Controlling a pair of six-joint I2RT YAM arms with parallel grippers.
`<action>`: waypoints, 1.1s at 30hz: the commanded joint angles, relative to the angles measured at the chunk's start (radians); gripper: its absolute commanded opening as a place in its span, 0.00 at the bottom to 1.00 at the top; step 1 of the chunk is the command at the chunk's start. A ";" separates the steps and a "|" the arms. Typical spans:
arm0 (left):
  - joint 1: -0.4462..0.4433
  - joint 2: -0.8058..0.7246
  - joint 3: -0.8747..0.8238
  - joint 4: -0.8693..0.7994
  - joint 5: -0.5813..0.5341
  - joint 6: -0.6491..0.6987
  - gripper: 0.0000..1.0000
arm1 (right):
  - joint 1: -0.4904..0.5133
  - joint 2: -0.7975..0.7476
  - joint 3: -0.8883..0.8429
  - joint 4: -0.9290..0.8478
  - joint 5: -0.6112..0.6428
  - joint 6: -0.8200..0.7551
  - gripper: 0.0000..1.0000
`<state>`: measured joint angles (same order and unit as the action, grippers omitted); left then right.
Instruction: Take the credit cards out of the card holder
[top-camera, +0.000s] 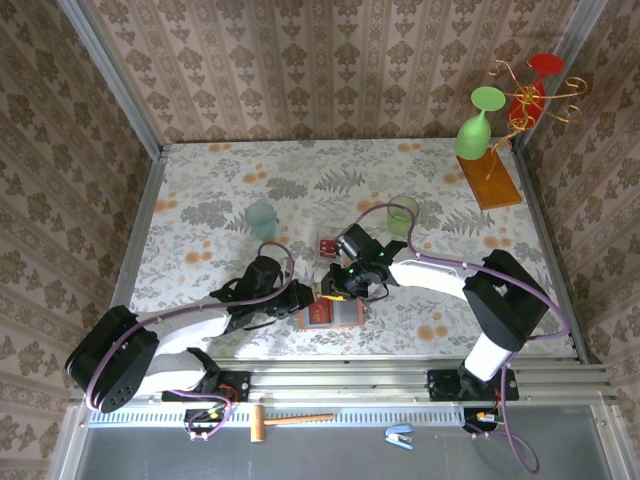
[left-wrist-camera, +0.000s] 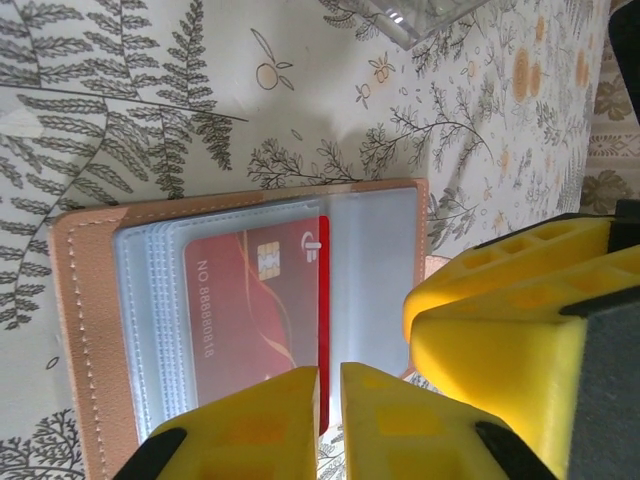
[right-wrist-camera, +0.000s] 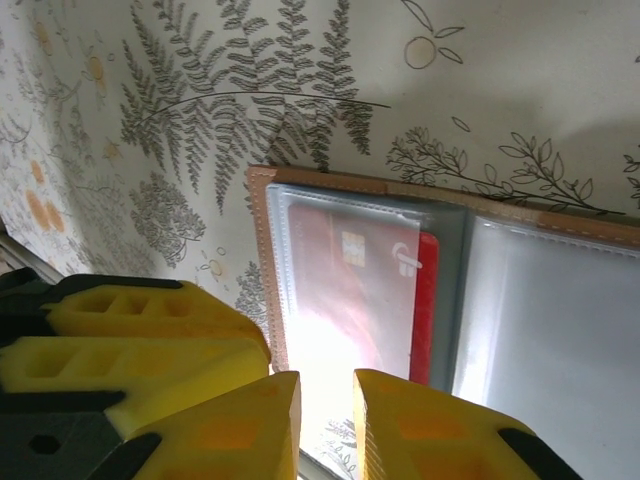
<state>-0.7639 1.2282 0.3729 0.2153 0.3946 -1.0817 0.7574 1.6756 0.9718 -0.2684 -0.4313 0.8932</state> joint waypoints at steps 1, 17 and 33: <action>0.005 -0.006 -0.020 0.024 -0.005 -0.001 0.14 | 0.009 0.029 0.009 -0.001 -0.010 0.006 0.21; 0.006 0.067 -0.043 0.081 0.006 -0.002 0.14 | 0.020 0.084 0.000 0.030 -0.020 0.014 0.21; 0.018 0.077 -0.061 0.079 0.010 0.006 0.14 | 0.023 0.105 -0.003 0.014 -0.016 0.007 0.24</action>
<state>-0.7555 1.2953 0.3222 0.2848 0.3958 -1.0813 0.7712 1.7657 0.9714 -0.2352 -0.4351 0.8944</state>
